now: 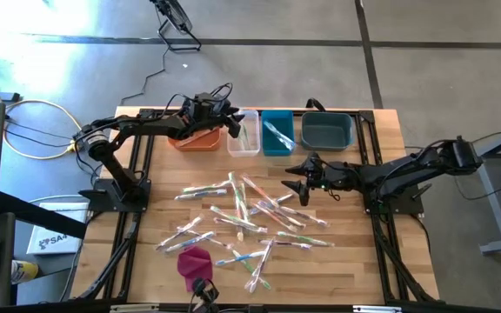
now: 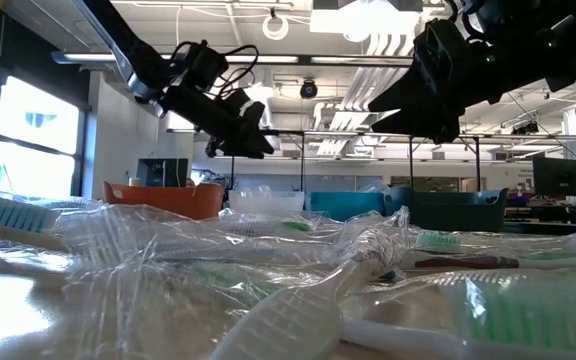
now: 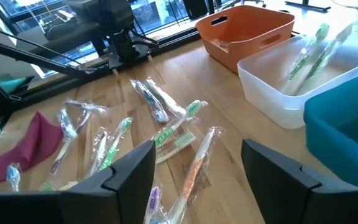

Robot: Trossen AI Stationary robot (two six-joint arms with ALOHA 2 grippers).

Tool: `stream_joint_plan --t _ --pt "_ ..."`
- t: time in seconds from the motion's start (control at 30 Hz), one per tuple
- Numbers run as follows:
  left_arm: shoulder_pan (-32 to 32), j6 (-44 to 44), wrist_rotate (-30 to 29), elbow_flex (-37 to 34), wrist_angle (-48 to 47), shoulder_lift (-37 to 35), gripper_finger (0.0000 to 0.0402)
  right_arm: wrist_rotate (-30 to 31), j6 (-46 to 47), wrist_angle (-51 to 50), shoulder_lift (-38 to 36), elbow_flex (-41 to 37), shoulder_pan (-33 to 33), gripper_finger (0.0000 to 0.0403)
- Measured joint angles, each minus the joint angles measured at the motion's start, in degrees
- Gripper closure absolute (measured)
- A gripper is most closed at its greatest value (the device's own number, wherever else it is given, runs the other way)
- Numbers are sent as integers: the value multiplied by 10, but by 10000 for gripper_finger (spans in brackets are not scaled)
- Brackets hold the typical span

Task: Pick & Place Toothbrushes
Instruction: Put the blue toothbrush into the blue bin

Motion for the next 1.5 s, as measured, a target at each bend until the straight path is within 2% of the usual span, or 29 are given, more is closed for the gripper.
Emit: stream_joint_plan --t 0.33,0.53,0.63,0.83,1.17,1.27,1.5 --pt "0 -4 -6 0 0 0 229 0 0 0 0 0 0 172" --pt "-4 -3 68 0 -5 0 229 0 0 0 0 0 0 172" --pt "-18 15 82 -3 -5 -3 235 0 0 0 0 0 0 172" --pt "-63 58 51 -39 -5 -32 287 0 0 0 0 0 0 172" --pt "-117 75 48 -133 32 -115 385 9 0 -1 0 0 0 172" --pt "-130 89 48 -172 64 -145 399 10 0 -1 0 0 0 172" --pt "-150 103 57 -247 142 -209 396 10 0 -1 0 0 0 172"
